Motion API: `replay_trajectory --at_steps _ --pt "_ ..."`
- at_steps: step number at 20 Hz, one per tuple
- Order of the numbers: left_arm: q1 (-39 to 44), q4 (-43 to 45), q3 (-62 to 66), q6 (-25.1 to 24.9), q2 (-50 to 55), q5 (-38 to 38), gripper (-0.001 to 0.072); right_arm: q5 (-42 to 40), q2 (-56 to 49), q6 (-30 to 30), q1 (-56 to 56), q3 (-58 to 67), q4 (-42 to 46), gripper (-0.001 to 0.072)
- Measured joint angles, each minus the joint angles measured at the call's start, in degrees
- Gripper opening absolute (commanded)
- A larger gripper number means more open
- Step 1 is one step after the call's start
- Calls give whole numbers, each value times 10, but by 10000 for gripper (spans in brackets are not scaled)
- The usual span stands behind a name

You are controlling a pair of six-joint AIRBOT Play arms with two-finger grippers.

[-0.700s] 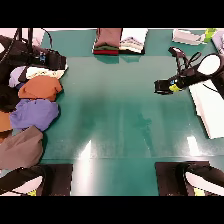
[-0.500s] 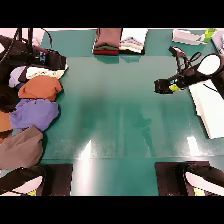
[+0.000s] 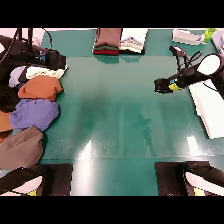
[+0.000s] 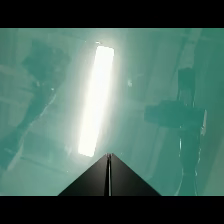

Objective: Fold the shirts.

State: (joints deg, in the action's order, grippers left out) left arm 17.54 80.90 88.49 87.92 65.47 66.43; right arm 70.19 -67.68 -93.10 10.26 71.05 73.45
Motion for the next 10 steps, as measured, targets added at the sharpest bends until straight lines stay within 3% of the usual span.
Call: replay_trajectory --at_steps 1,2,6,10 --pt "-2 3 0 -9 0 -17 412 0 0 0 0 0 0 17" --pt "-7 14 0 -12 1 -37 613 -1 0 0 0 0 0 17" --pt "-64 71 0 5 38 -114 611 -1 0 0 0 0 0 17" --pt "-144 93 0 14 142 -147 612 -1 0 0 0 0 -2 17"
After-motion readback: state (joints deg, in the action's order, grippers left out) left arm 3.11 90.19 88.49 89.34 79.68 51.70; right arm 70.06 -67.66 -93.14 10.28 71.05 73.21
